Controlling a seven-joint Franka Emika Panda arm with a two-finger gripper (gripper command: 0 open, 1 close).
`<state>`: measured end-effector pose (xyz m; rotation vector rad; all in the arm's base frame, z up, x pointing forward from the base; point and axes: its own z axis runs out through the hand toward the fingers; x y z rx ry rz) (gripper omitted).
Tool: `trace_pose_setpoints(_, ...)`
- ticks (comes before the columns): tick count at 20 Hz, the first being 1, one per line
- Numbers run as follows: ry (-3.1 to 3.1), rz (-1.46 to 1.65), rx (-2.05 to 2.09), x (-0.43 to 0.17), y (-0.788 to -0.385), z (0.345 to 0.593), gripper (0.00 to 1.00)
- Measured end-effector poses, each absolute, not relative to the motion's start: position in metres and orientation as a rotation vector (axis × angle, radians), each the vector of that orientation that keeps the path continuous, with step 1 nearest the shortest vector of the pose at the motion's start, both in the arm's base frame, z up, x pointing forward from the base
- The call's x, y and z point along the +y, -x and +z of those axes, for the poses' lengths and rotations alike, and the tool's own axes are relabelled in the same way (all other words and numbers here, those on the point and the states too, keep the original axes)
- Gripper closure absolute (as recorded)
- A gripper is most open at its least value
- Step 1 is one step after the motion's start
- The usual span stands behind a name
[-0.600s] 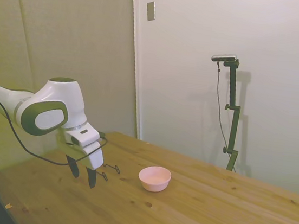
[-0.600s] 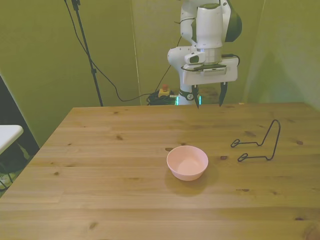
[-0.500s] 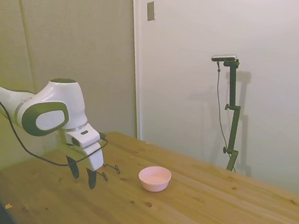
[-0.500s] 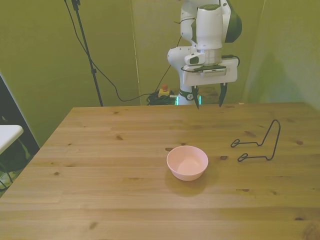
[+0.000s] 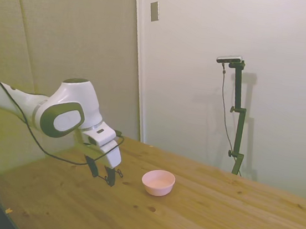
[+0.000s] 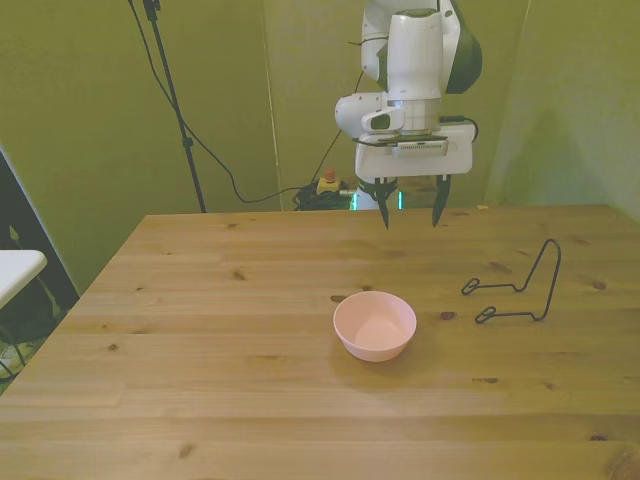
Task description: Load the bowl
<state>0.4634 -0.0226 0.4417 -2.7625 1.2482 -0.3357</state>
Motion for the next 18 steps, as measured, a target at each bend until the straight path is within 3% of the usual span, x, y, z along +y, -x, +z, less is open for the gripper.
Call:
trace_pose_setpoints(8,2.730,-0.434,1.324,-0.037,-0.545,0.468,0.00)
trace_pose_setpoints(18,2.711,-0.401,1.456,-0.038,-0.618,0.425,0.00)
